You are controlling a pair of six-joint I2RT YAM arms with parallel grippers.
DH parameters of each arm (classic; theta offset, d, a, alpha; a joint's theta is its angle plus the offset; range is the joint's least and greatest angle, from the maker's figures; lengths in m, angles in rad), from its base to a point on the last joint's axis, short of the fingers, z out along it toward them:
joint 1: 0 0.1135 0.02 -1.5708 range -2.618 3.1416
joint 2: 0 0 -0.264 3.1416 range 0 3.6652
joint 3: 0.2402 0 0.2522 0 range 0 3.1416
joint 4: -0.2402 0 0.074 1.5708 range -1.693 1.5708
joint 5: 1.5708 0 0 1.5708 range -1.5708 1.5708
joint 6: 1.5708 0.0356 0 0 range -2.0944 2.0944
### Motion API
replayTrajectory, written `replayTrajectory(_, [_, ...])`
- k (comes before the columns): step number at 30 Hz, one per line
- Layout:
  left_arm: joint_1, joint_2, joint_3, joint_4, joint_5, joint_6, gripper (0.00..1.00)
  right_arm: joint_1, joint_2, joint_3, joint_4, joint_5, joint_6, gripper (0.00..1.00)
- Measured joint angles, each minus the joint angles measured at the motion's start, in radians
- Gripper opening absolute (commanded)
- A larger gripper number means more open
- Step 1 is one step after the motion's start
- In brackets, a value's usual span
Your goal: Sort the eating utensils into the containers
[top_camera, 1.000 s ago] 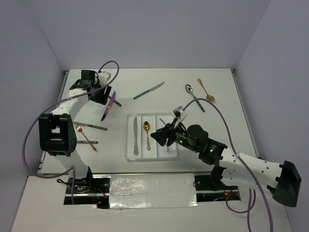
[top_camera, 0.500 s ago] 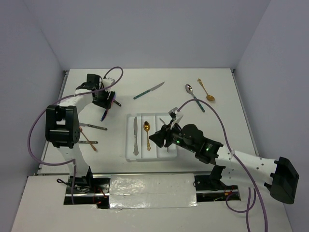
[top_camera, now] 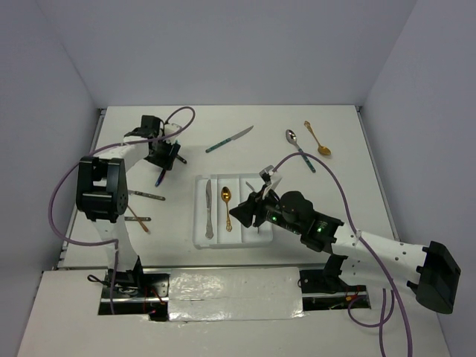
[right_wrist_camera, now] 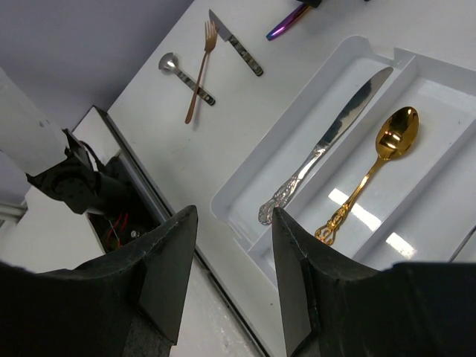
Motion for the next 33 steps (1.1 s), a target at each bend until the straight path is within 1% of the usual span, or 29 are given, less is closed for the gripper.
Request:
replayTrajectory(9, [-0.008,0.056,0.033,-0.014,-0.017,-0.002,0.69,0.0,-0.009,0.0,-0.002,0.0,0.0,0.52])
replayTrajectory(14, [-0.013,0.056,0.033,-0.011,-0.033,-0.001,0.68,0.0,-0.026,0.0,-0.005,0.0,0.0,0.52])
replayTrajectory(23, [-0.026,0.056,0.033,-0.01,-0.049,-0.001,0.63,0.0,-0.031,0.0,-0.005,-0.004,0.004,0.52])
replayTrajectory(29, [-0.029,0.064,0.043,-0.021,-0.051,-0.003,0.58,0.0,-0.033,0.0,-0.006,-0.003,0.004,0.52])
replayTrajectory(30, [-0.029,0.069,0.05,-0.026,-0.051,-0.005,0.51,0.0,-0.035,0.0,-0.006,-0.003,0.004,0.52])
replayTrajectory(31, [-0.029,0.075,0.058,-0.031,-0.05,-0.007,0.49,0.0,-0.037,0.0,-0.006,-0.003,0.004,0.52])
replayTrajectory(33, [-0.029,0.084,0.072,-0.035,-0.048,-0.009,0.47,0.0,-0.042,0.0,-0.006,-0.003,0.005,0.52])
